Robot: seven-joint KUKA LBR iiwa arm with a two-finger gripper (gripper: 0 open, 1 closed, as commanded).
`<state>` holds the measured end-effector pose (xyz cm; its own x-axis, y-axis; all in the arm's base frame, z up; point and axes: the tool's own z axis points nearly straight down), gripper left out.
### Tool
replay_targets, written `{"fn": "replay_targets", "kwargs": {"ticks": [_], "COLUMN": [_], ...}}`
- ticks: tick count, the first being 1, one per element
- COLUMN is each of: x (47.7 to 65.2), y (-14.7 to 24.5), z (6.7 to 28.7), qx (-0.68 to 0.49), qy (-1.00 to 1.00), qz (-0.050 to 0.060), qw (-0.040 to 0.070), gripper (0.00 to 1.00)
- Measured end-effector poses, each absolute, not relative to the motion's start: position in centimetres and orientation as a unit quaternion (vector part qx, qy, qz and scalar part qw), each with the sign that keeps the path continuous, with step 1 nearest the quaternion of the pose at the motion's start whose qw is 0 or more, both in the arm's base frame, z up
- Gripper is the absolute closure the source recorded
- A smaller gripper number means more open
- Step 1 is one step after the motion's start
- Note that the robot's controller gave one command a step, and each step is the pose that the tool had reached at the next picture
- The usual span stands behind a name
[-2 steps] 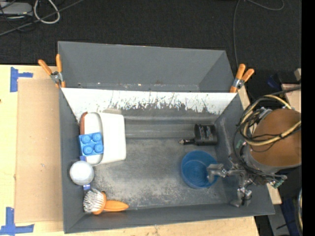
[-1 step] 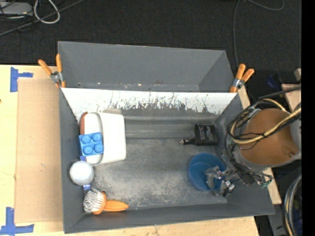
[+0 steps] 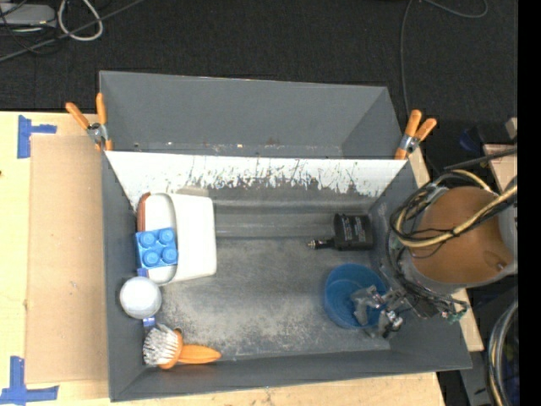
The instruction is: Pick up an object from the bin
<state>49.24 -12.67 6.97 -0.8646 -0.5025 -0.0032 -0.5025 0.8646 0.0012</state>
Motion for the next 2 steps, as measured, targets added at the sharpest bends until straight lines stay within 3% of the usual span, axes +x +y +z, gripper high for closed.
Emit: {"fn": "replay_targets", "kwargs": {"ticks": [2], "x": [48.9], "y": [-12.5], "z": [8.3], "qx": [-0.260], "qy": [0.966], "qz": [0.004], "qw": [-0.004], "gripper": [1.00]}}
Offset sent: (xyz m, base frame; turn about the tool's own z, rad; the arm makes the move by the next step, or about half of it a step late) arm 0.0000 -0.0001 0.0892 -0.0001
